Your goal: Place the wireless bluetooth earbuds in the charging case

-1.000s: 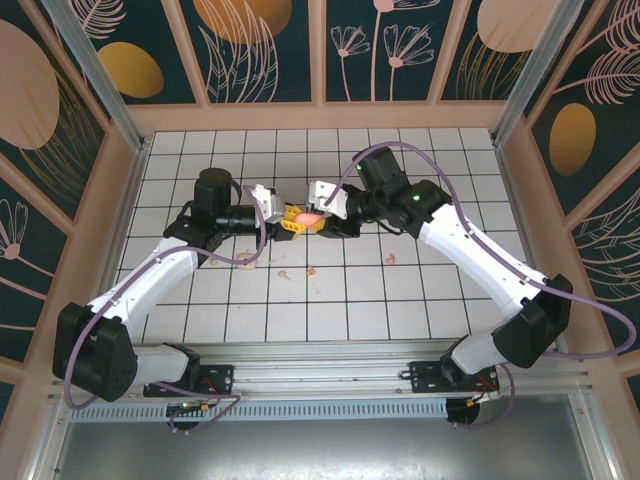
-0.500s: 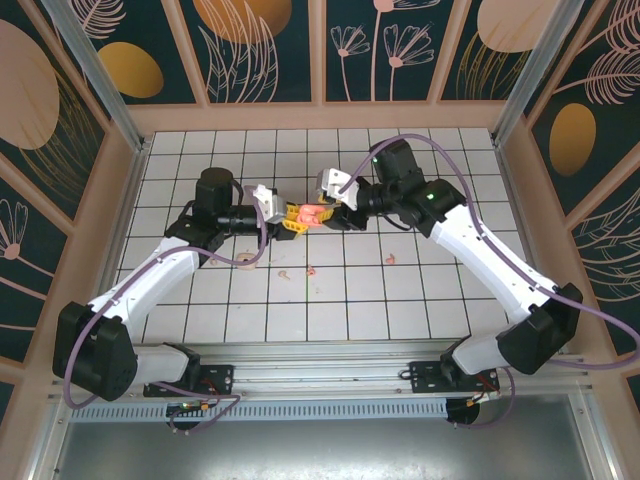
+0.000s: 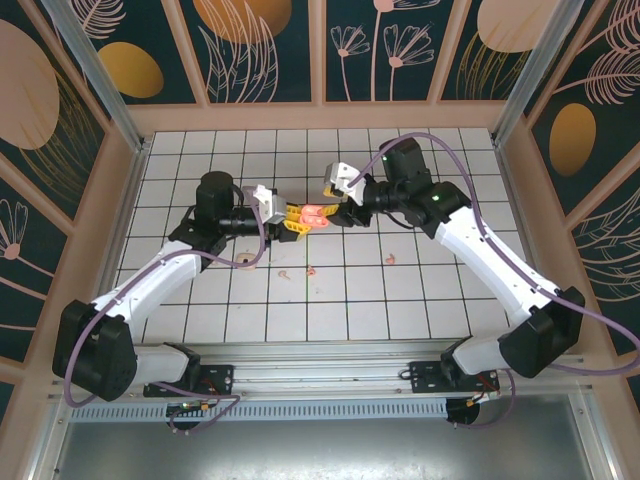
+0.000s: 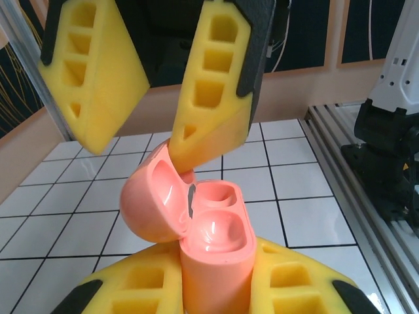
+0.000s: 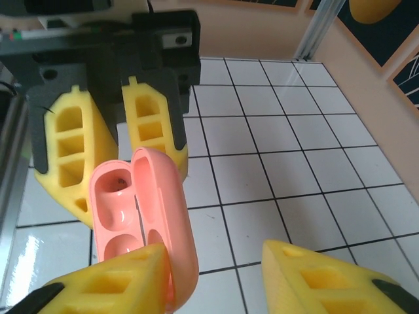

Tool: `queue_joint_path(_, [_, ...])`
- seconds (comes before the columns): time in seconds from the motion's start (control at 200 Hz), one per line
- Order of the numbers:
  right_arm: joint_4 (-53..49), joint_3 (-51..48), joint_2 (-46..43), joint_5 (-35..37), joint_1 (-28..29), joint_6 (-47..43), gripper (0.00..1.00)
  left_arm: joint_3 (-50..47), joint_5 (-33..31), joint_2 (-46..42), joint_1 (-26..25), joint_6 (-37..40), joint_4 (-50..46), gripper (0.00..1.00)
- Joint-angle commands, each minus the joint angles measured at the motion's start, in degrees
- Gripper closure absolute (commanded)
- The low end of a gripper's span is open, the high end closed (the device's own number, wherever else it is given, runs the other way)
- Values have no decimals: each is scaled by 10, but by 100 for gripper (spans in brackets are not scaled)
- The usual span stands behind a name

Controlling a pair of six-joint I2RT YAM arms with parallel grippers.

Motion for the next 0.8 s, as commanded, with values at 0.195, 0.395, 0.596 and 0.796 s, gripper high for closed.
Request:
queue_joint_path(0.195, [69,-35,-58,-108,-44,60,51,-89,6,15,-3,-209,306,91])
queue_joint_path(0.395, [81,-49,-67,-122,-67,120,50,-156,-47,39,0,-315,482,94])
queue_joint_path(0.596, [64,-50,-59,-17,-59,244,53,-227,-73,67,41,-420,638,95])
queue_joint_path(0.796, [16,-54,-32,98,-18,418,53,-307,-131,86,93,-498,778,96])
